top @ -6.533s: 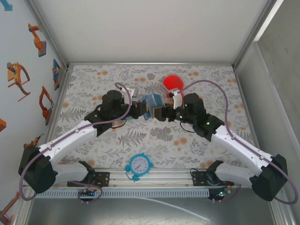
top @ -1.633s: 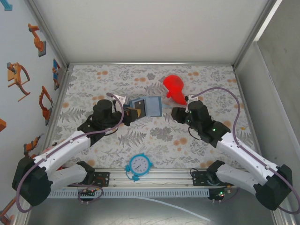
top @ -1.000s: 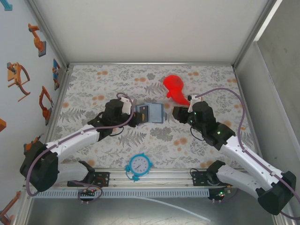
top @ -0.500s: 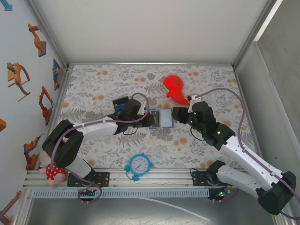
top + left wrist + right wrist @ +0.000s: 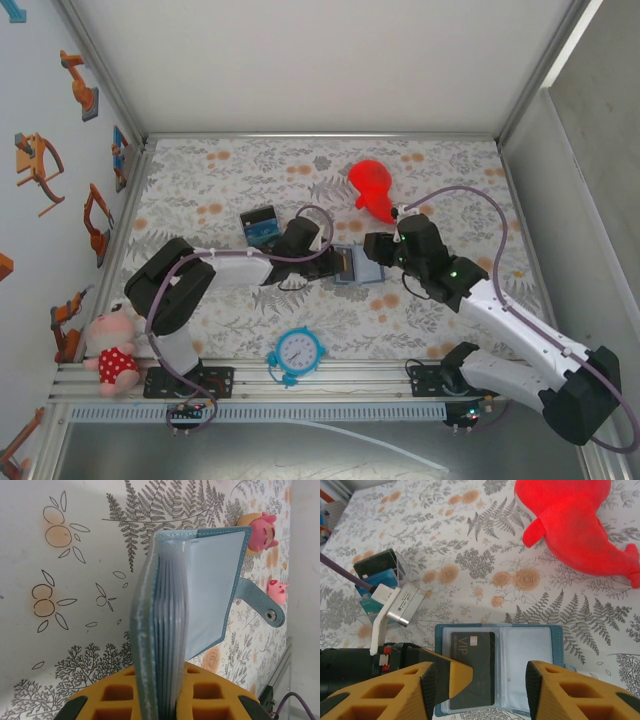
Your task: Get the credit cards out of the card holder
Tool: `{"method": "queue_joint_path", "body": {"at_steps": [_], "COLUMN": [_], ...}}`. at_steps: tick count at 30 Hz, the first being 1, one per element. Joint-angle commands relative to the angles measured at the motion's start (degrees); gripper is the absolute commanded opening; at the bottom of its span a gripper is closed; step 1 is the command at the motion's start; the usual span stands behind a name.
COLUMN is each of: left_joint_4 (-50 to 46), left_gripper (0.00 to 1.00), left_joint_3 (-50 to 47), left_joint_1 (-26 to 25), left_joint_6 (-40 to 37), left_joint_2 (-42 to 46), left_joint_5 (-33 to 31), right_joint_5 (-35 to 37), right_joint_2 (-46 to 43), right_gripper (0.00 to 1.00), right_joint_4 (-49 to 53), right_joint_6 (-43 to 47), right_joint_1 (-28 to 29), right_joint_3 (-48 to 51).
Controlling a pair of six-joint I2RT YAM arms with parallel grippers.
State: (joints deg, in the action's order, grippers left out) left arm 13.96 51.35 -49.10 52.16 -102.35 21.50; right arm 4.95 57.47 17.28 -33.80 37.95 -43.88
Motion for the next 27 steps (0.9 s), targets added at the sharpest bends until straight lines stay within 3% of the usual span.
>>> {"method": "queue_joint_path", "body": {"at_steps": [1,12,19,27], "left_joint_4": [0.67,-5.68,-13.5,-17.03], "left_gripper": [0.11,0.27,0.43,0.53], "left_joint_3": [2.6,3.68,4.85,3.04], "left_joint_1": [0.05,1.86,2.43,2.1], "left_joint_6": [1.06,-4.24,-9.52,-11.61], "left_joint_2": [-1.44,-2.44,-0.3,4.69], "left_joint_5": [2.95,2.27,-2.47,-9.38], "right_joint_5": [-0.9,-4.68,-7.22,-10.75], "right_joint_2": [1.46,5.92,7.67,9.47], "right_gripper": [0.49,0.46,0.43,0.36], "right_joint_4": [0.13,-1.61,-4.19,-5.69], "right_joint_6": [0.17,-3.77,-5.47,-5.66], "right_joint_1": [-0.67,-2.87,-3.24,-3.33], "right_joint_3": [0.02,1.71,2.57,2.22]}}
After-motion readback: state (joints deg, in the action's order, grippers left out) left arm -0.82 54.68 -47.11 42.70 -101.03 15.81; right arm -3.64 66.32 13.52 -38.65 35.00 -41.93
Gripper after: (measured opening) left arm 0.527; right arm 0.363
